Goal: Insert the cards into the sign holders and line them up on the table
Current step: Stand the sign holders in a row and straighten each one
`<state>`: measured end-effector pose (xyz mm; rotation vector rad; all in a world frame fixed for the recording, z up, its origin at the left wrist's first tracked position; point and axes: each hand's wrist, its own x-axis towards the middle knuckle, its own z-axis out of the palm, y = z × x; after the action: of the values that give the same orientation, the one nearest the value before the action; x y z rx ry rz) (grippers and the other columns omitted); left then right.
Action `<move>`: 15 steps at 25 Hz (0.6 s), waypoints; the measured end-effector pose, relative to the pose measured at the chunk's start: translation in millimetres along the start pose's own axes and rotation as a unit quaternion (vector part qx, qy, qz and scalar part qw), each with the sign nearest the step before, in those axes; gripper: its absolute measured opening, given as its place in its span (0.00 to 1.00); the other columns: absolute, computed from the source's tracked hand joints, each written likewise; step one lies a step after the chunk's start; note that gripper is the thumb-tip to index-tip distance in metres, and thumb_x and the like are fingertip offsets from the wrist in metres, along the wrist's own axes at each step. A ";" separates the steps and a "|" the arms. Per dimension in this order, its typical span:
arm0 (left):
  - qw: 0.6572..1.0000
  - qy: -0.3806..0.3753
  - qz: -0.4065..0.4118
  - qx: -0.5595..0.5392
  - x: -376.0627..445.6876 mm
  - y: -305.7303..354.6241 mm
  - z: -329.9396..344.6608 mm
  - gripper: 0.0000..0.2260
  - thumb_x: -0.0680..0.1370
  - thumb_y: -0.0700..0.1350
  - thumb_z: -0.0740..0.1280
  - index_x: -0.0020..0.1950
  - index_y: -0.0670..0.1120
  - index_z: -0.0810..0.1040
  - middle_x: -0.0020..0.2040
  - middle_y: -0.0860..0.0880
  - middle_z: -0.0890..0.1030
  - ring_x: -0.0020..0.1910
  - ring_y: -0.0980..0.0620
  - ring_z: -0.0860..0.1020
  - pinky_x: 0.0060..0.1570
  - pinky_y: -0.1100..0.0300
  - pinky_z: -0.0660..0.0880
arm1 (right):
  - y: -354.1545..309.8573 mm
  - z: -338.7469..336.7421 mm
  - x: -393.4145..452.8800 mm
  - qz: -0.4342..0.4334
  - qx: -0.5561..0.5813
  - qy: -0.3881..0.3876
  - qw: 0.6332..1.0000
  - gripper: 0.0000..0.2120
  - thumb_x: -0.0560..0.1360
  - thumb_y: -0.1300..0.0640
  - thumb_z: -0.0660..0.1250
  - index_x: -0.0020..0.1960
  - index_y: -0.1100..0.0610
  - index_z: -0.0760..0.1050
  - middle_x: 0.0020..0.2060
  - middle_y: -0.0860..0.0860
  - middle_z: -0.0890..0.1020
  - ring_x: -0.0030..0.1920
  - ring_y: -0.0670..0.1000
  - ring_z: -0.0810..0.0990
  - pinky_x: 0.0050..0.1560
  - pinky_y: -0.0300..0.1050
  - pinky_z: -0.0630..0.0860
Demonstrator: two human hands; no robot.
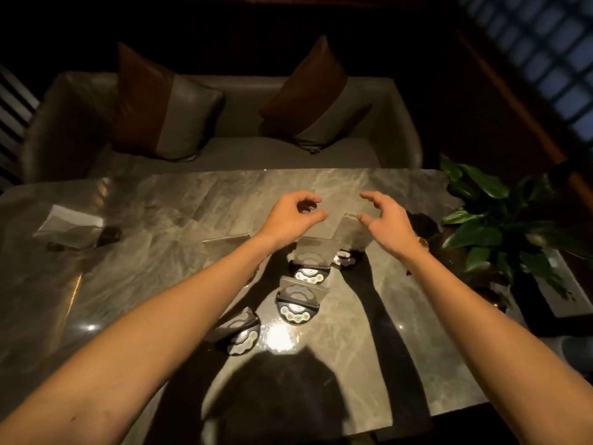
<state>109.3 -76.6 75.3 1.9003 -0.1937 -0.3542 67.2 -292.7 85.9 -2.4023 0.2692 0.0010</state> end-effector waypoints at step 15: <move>0.960 -0.050 -0.112 0.253 76.8 -2.6 106.7 0.06 0.74 0.35 0.69 0.49 0.43 0.83 0.47 0.47 0.84 0.50 0.47 0.82 0.48 0.58 0.78 | 118.9 0.1 47.8 0.014 0.086 -0.163 0.983 0.04 0.79 0.62 0.66 0.50 0.57 0.80 0.36 0.47 0.79 0.37 0.46 0.76 0.36 0.32 0.69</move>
<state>145.6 -193.5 27.4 2.4222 -0.1432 -0.5982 91.0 -388.3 3.9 -2.1847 0.1437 0.3660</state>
